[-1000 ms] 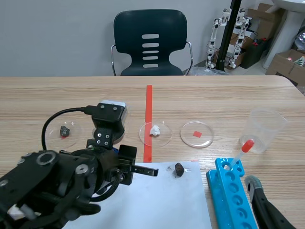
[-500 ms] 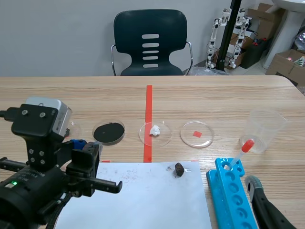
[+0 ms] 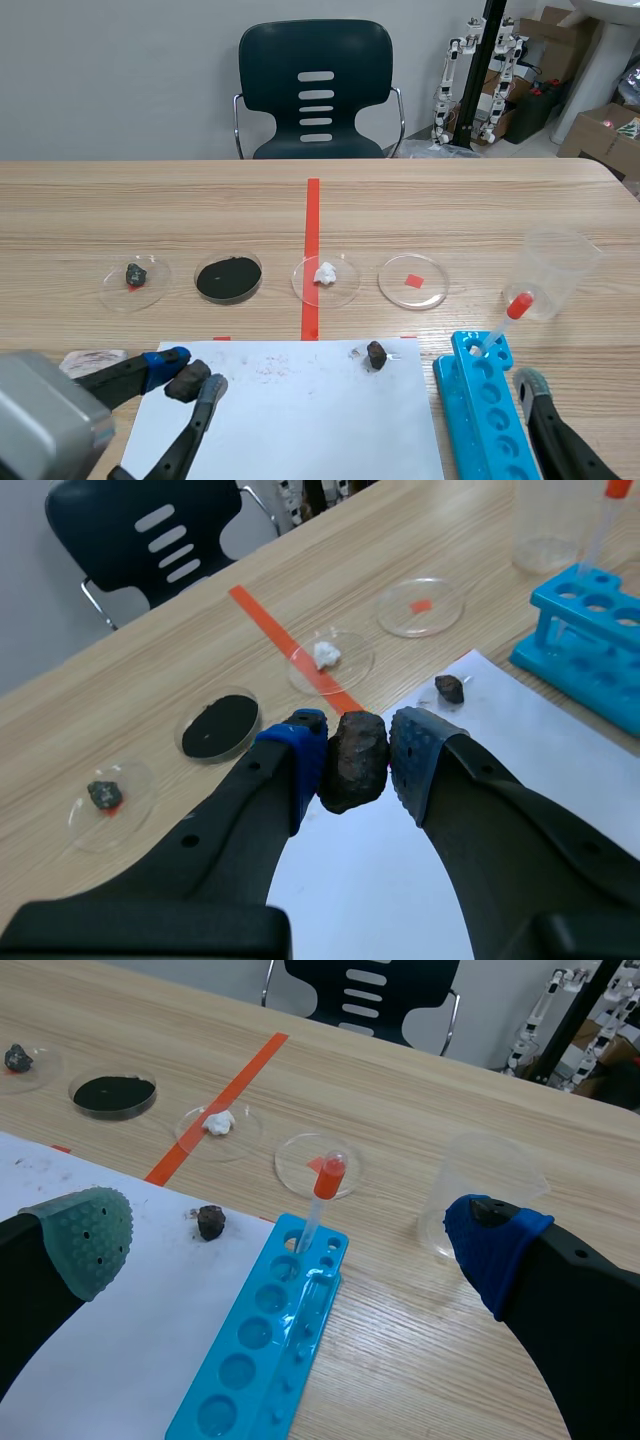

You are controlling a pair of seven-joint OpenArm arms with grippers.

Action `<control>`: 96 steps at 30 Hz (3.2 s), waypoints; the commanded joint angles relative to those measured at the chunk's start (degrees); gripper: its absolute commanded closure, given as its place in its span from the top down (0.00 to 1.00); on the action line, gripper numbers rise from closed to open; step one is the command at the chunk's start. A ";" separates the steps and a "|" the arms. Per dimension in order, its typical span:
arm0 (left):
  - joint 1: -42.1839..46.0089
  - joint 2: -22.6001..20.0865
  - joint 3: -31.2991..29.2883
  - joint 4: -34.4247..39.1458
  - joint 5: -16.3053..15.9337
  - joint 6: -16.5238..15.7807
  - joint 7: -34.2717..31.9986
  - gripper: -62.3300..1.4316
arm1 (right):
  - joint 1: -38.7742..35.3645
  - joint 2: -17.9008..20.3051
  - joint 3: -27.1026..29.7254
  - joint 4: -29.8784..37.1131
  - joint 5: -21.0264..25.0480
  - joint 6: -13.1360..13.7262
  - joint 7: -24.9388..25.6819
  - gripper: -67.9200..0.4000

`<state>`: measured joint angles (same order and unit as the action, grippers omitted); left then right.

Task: Pick up the middle mineral with the left hand

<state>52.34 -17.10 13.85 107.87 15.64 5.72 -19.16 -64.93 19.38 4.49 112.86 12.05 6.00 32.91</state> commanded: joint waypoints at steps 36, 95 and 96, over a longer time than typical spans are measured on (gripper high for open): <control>3.98 0.74 -0.81 0.63 -4.72 1.66 -11.26 0.20 | 0.35 0.00 0.37 0.81 0.57 -0.20 0.83 1.00; 3.98 0.87 -0.74 0.63 -4.70 1.55 -11.26 0.20 | 0.35 0.00 0.37 0.81 0.57 -0.20 0.83 1.00; 3.98 0.87 -0.74 0.63 -4.70 1.55 -11.28 0.20 | 0.35 0.00 0.37 0.81 0.57 -0.20 0.83 1.00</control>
<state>56.31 -16.49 12.97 107.85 10.90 7.25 -29.58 -64.93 19.38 4.49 112.86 12.05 6.00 32.91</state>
